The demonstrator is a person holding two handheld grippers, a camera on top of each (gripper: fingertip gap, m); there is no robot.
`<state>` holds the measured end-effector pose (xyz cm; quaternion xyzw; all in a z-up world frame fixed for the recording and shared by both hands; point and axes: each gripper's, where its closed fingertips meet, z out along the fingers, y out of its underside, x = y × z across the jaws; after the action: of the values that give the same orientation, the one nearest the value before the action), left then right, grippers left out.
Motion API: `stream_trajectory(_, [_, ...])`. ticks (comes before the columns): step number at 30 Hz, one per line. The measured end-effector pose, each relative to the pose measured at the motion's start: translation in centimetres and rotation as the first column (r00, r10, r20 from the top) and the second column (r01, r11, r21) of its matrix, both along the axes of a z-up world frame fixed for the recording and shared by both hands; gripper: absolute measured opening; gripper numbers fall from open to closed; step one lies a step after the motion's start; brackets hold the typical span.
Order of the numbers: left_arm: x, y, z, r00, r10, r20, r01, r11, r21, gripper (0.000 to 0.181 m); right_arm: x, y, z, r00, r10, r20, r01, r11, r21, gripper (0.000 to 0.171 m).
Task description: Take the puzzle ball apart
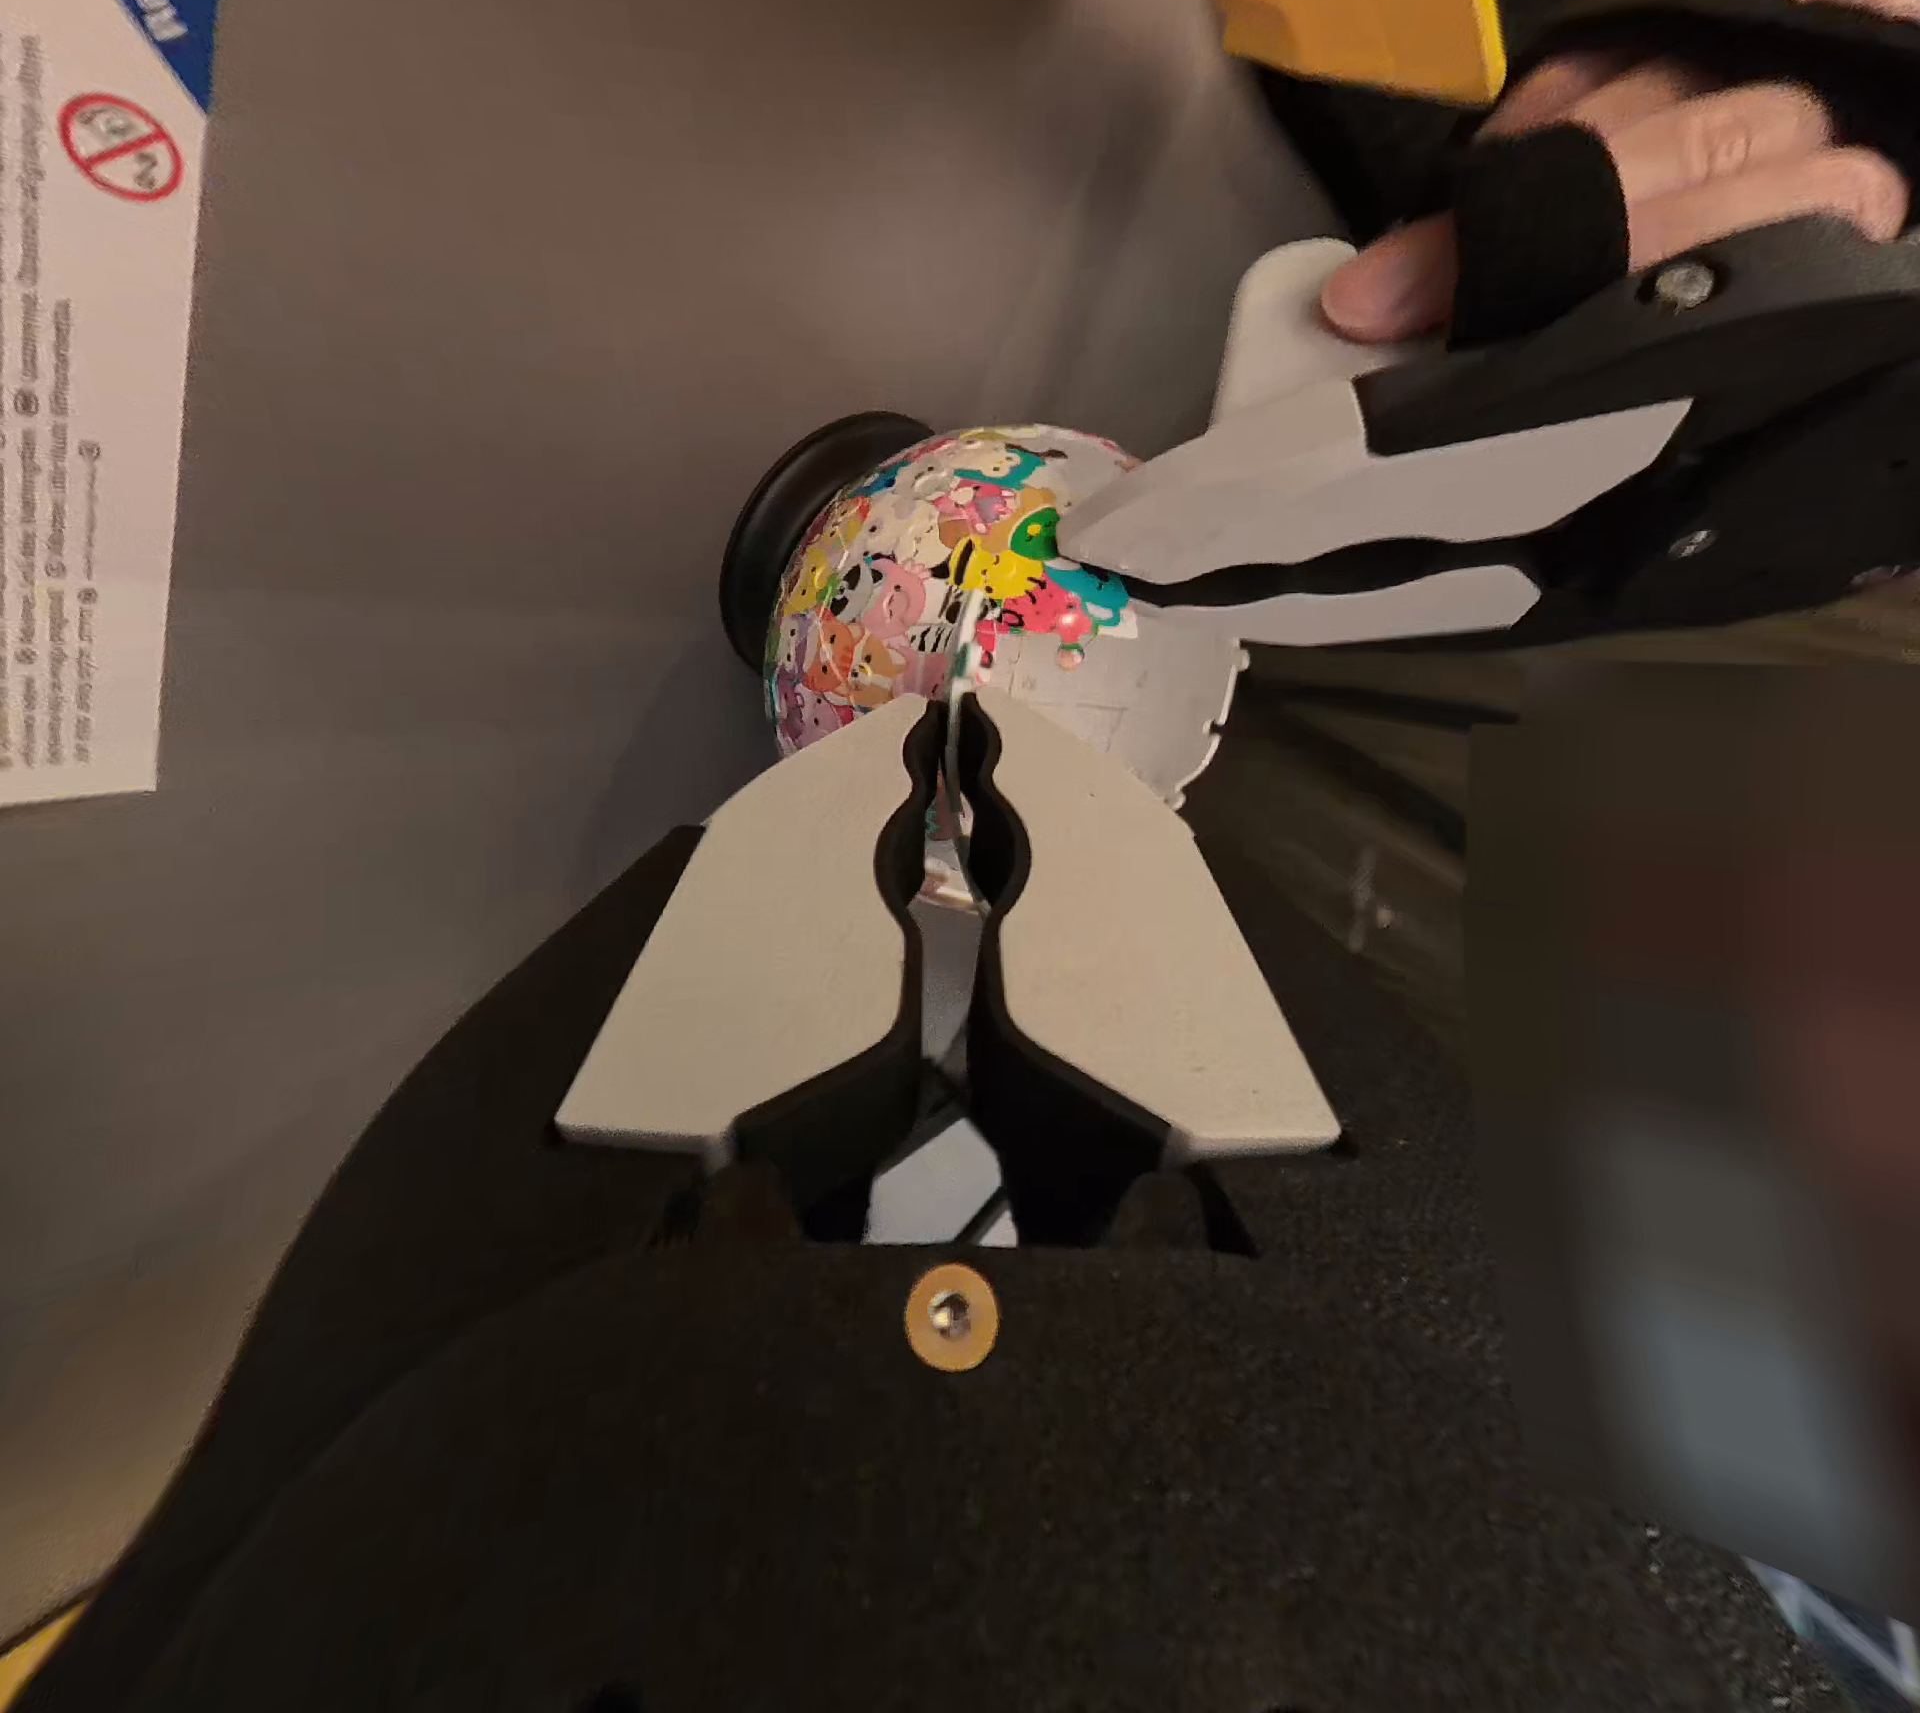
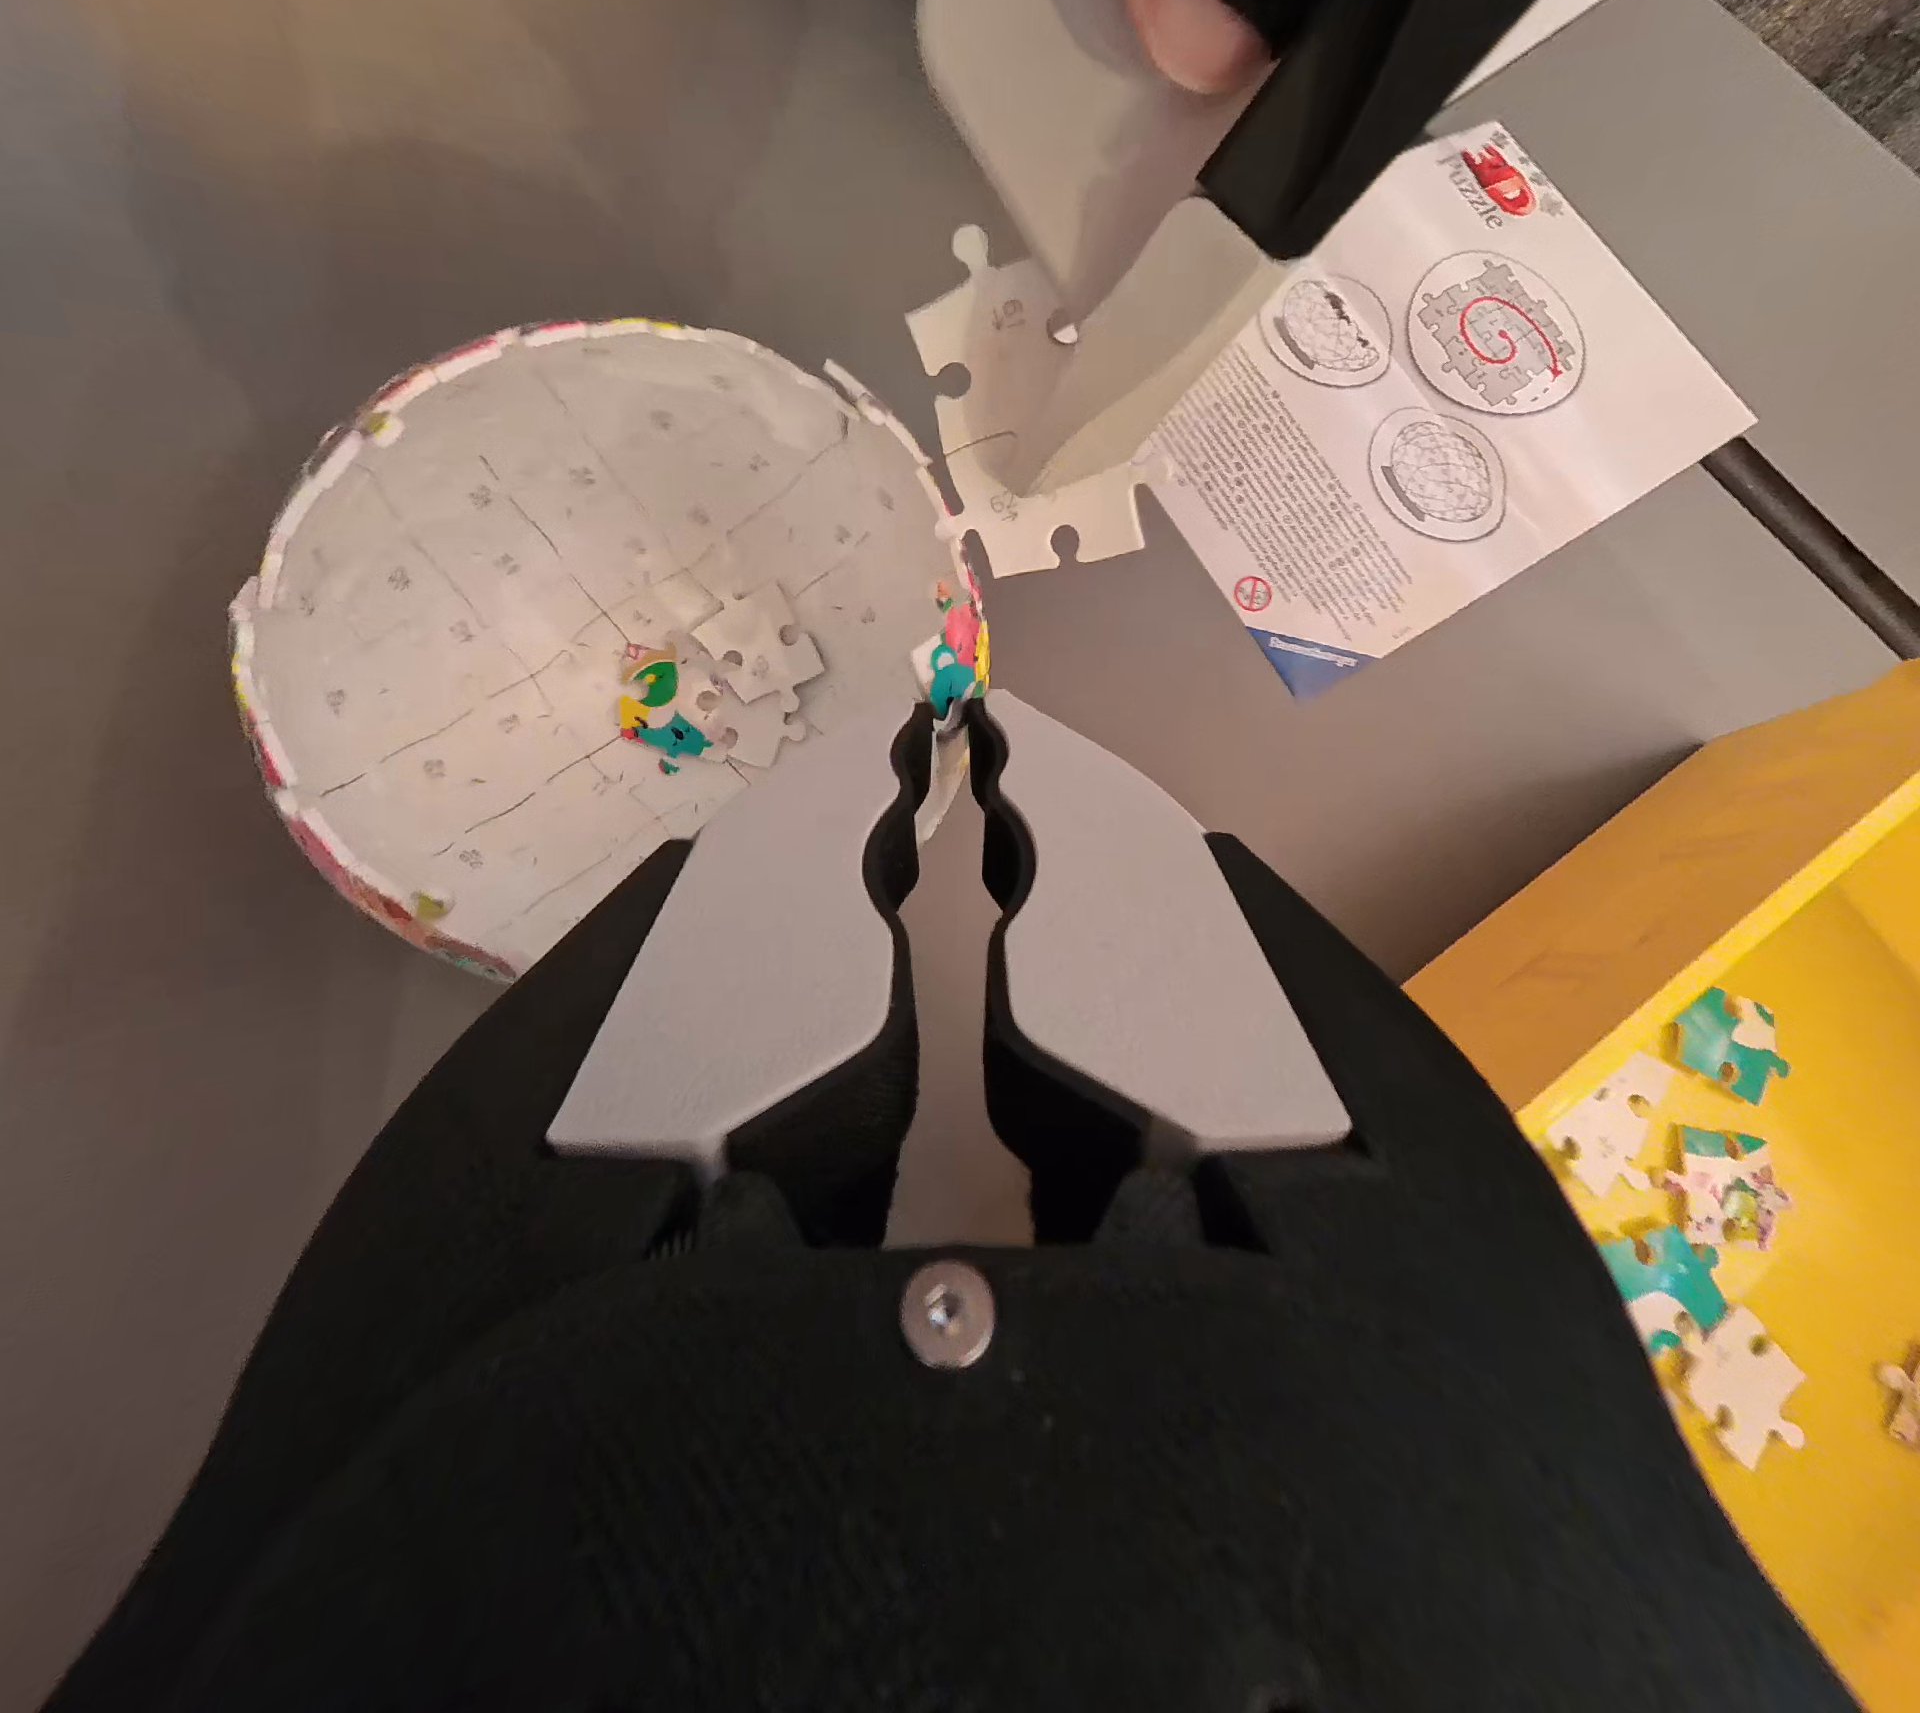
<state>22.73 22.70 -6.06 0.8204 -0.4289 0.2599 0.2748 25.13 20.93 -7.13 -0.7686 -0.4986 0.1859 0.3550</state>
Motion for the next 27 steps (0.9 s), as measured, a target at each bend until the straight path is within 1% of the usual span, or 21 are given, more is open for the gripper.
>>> stream_trajectory(3, [0.0, -0.3, -0.1, 0.998, -0.052, 0.041, 0.052, 0.999, -0.015, 0.002, -0.2, -0.4, 0.3, 0.999, 0.016, -0.031, -0.017, 1.000, -0.019, 0.008])
stream_trajectory(5, [0.1, -0.4, -0.1, 0.998, -0.026, 0.050, 0.029, 0.998, -0.055, 0.003, -0.1, -0.5, 0.1, 0.999, 0.028, -0.034, -0.028, 0.999, -0.020, 0.009])
stream_trajectory(6, [0.1, -0.6, -0.1, 0.998, -0.029, 0.057, 0.033, 0.997, -0.074, 0.003, -0.1, -0.6, 0.2, 0.998, 0.032, -0.050, -0.033, 0.999, -0.028, 0.012])
stream_trajectory(7, [0.0, -0.7, -0.1, 0.997, -0.043, 0.066, 0.049, 0.995, -0.090, 0.003, -0.2, -0.7, 0.5, 0.996, 0.030, -0.081, -0.033, 0.999, -0.041, 0.017])
stream_trajectory(9, [-0.1, -1.1, 0.0, 0.993, -0.070, 0.097, 0.082, 0.989, -0.123, 0.003, -0.1, -0.9, 1.7, 0.983, 0.028, -0.180, -0.043, 0.996, -0.080, 0.021])
stream_trajectory(12, [0.2, -1.0, -0.3, 0.984, -0.072, 0.163, 0.095, 0.986, -0.134, 0.003, 0.6, 0.3, 4.3, 0.924, -0.078, -0.376, 0.024, 0.989, -0.146, 0.023])
stream_trajectory(13, [0.3, -1.0, -0.3, 0.980, -0.069, 0.186, 0.096, 0.986, -0.138, 0.003, 0.8, 0.6, 4.7, 0.902, -0.105, -0.419, 0.032, 0.984, -0.178, 0.024])
stream_trajectory(15, [0.5, -1.1, -0.3, 0.969, -0.074, 0.237, 0.109, 0.985, -0.136, 0.004, 1.0, 1.2, 4.8, 0.871, -0.177, -0.459, 0.055, 0.962, -0.266, 0.025])
stream_trajectory(17, [0.5, -1.2, -0.1, 0.956, -0.068, 0.285, 0.108, 0.986, -0.126, 0.006, 0.6, 1.3, 4.6, 0.850, -0.227, -0.476, 0.053, 0.934, -0.353, 0.025])
stream_trajectory(20, [0.5, -1.3, 0.3, 0.938, -0.049, 0.344, 0.097, 0.988, -0.122, 0.014, 0.3, 1.6, 3.5, 0.858, -0.277, -0.432, 0.081, 0.904, -0.419, 0.025])
stream_trajectory(23, [0.5, -1.4, 0.7, 0.916, -0.036, 0.399, 0.087, 0.990, -0.112, 0.017, 0.0, 2.2, 3.2, 0.859, -0.317, -0.403, 0.124, 0.891, -0.436, 0.025])
stream_trajectory(24, [0.3, -1.2, 0.8, 0.913, -0.027, 0.406, 0.077, 0.991, -0.107, 0.015, -0.1, 2.4, 3.1, 0.861, -0.325, -0.392, 0.139, 0.890, -0.433, 0.025])
stream_trajectory(27, [-0.2, -0.8, 1.1, 0.902, 0.001, 0.431, 0.039, 0.996, -0.084, 0.015, -0.9, 2.5, 3.1, 0.873, -0.326, -0.362, 0.157, 0.892, -0.424, 0.026])
